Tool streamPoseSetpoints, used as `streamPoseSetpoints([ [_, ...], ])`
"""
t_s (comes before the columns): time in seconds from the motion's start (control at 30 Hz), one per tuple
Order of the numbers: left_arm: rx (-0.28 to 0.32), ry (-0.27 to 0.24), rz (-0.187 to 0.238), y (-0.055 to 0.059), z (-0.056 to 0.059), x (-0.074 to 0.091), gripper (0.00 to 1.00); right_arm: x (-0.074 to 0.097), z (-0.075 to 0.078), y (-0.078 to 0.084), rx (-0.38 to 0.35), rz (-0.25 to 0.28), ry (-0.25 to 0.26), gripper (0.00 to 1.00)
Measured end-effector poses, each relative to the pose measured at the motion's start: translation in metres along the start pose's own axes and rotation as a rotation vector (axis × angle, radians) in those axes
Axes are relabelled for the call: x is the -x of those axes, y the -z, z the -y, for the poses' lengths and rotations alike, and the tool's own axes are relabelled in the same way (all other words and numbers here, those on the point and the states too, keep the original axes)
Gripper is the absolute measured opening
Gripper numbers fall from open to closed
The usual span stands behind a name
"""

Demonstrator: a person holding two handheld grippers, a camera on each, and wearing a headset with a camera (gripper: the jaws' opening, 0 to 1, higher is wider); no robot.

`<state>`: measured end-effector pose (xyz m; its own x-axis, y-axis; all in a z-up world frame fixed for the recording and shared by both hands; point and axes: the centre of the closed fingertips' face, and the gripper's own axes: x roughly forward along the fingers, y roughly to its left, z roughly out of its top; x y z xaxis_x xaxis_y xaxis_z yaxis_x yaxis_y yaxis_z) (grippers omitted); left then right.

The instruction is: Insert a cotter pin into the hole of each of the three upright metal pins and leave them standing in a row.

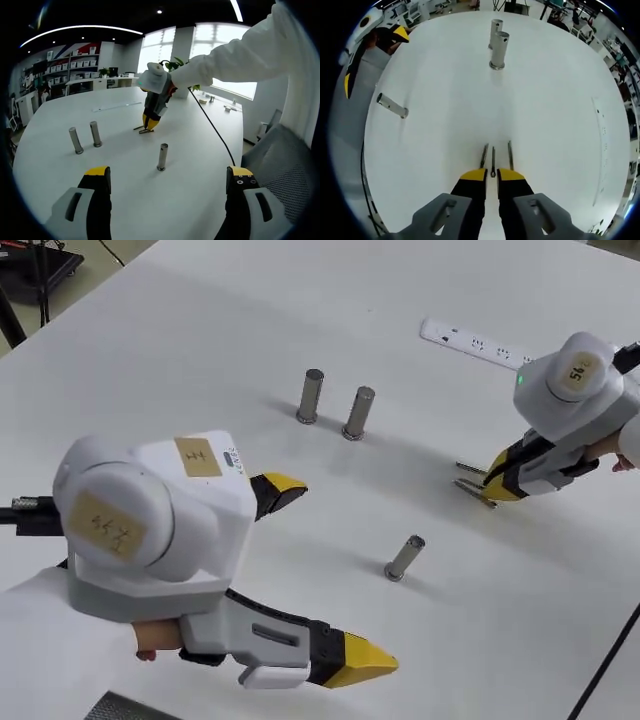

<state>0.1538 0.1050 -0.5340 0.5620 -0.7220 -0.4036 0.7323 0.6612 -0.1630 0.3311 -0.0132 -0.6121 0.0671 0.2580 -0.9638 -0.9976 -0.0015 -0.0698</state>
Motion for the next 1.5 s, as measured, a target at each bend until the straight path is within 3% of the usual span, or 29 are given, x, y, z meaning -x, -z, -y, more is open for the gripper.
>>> streamPoseSetpoints([
  [0.27,-0.002,0.012,-0.007,0.001,0.003,-0.001,0.95,-0.001,0.002,-0.001,-0.024,-0.002,-0.017,0.01],
  [0.37,0.002,0.019,-0.012,0.002,0.004,-0.002,0.95,-0.001,0.002,-0.001,0.001,-0.024,-0.021,0.01],
  [0.5,0.022,0.023,0.016,-0.004,0.003,-0.002,0.95,-0.003,0.005,0.000,0.019,-0.057,-0.023,0.01],
  [0.77,0.053,0.030,0.050,-0.011,0.004,-0.001,0.95,-0.004,0.007,0.000,0.036,-0.073,-0.014,0.00],
  [1.13,0.047,0.032,0.050,-0.011,0.005,-0.001,0.95,-0.004,0.004,-0.001,-0.011,-0.070,-0.001,0.00],
  [1.3,0.046,0.032,0.046,-0.010,0.006,-0.001,0.95,-0.003,0.000,-0.002,0.064,-0.106,0.017,0.00],
  [1.33,0.045,0.034,0.047,-0.011,0.006,-0.001,0.94,-0.005,0.007,-0.001,0.061,-0.113,0.019,0.00],
  [1.5,0.041,0.037,0.042,-0.011,0.007,-0.001,0.94,-0.003,0.003,-0.002,0.081,-0.132,0.033,0.00],
])
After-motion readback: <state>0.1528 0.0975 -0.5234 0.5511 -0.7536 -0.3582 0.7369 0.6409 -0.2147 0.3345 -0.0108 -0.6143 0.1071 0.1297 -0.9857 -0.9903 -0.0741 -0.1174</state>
